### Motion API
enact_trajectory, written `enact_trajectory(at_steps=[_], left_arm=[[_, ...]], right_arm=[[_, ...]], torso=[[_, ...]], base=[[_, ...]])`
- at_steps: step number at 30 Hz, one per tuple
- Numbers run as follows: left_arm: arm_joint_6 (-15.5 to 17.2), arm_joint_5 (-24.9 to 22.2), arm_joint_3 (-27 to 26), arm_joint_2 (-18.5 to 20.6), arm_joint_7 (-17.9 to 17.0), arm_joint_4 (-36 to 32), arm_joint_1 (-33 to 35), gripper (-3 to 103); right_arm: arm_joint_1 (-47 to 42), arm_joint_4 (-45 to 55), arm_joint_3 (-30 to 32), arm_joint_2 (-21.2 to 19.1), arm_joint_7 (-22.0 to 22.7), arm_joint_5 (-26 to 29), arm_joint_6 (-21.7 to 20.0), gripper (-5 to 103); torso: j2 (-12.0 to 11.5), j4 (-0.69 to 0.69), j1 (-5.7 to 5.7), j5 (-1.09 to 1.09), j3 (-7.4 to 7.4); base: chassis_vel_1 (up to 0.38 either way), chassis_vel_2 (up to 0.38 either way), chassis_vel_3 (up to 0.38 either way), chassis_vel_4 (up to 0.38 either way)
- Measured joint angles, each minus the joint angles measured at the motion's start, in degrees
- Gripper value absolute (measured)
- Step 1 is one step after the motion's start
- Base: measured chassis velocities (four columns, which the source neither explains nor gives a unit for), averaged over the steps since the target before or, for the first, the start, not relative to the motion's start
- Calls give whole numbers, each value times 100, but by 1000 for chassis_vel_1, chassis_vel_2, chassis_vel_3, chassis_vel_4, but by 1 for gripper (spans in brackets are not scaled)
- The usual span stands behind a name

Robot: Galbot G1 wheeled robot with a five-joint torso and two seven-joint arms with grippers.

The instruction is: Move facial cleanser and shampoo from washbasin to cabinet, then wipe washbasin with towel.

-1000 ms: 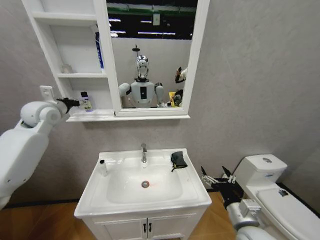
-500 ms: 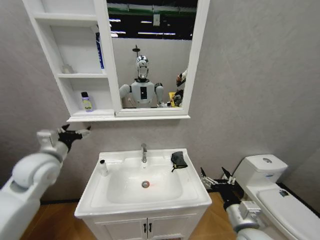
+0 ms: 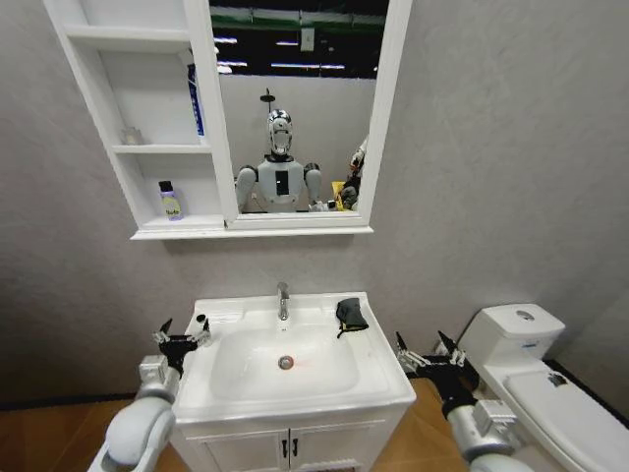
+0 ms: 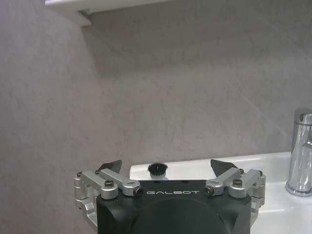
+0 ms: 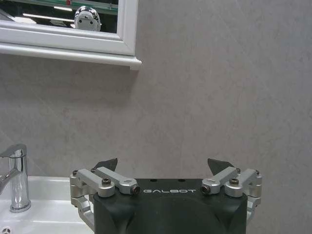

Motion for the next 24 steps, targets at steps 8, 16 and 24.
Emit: enact_trajectory(at_steps=[8,16,24], left_arm=[[-328,350,132,-465,113,945,-337,100],[-796,378,145,-765,113,1948,-954,100],[-948,351,82,-900,127,2515,-1358,100]], right_arm=[[73,-90,-15,-32,-3,12,-1,100],[97,-181,-28,11,-8,8,28,100],[23,-237,18,24,-12,-5,123,100]], torso=[[-1,0,1,-1,1],[-1,0,1,-1,1],[-1,1,1,-1,1]], base=[[0,0,0,0],[0,0,0,0],[0,0,0,0]])
